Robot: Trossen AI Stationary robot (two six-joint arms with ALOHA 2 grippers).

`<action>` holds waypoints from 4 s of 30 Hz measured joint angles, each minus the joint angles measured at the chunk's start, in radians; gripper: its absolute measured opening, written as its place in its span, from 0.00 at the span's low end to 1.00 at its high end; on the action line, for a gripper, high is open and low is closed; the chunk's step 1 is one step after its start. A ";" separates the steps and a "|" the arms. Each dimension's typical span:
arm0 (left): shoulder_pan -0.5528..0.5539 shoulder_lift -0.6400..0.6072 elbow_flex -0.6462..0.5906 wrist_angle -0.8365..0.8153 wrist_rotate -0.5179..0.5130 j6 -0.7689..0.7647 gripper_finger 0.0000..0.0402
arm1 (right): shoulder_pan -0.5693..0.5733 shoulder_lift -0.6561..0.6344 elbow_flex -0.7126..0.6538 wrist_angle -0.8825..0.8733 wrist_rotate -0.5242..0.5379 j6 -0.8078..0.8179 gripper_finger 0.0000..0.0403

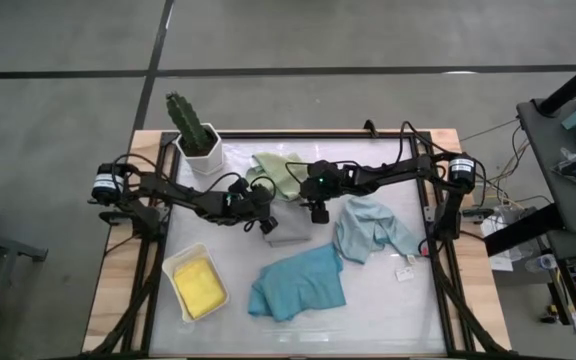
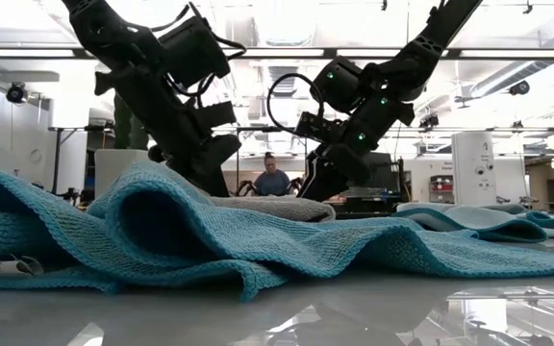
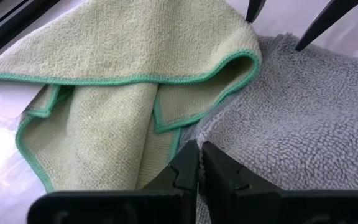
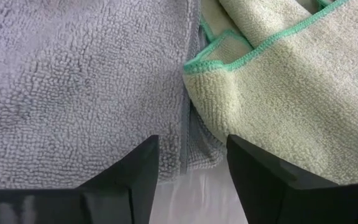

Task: Fold microfiber towels
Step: Fold the gray microfiber towel

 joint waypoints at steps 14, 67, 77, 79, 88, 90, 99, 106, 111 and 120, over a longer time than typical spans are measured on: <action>0.000 0.000 0.001 0.005 0.000 -0.011 0.00 | 0.000 0.000 0.000 0.000 0.000 0.003 0.46; -0.414 -0.140 0.005 0.012 0.157 -0.158 0.36 | 0.281 -0.173 0.002 -0.184 -0.089 0.289 0.46; -0.444 0.086 0.071 0.053 0.078 -0.202 0.26 | 0.361 -0.169 -0.009 -0.183 0.137 0.282 0.44; -0.441 0.118 0.078 0.050 0.015 -0.201 0.21 | 0.360 -0.156 -0.017 -0.162 0.144 0.277 0.42; -0.416 0.179 0.084 0.057 -0.099 -0.225 0.04 | 0.354 -0.038 -0.035 0.000 0.157 0.248 0.37; -0.406 0.185 0.085 0.071 -0.109 -0.236 0.02 | 0.345 -0.020 -0.031 0.006 0.163 0.246 0.35; -0.384 0.213 0.084 0.107 -0.116 -0.236 0.00 | 0.330 -0.006 -0.031 0.001 0.209 0.231 0.21; -0.379 0.227 0.080 0.102 -0.114 -0.237 0.00 | 0.330 -0.008 -0.031 -0.007 0.209 0.185 0.03; -0.378 0.225 0.080 0.076 -0.097 -0.258 0.00 | 0.332 -0.032 -0.030 -0.051 0.209 0.171 0.03; -0.373 0.219 0.082 0.028 -0.063 -0.289 0.00 | 0.332 -0.082 -0.031 -0.191 0.209 0.175 0.03</action>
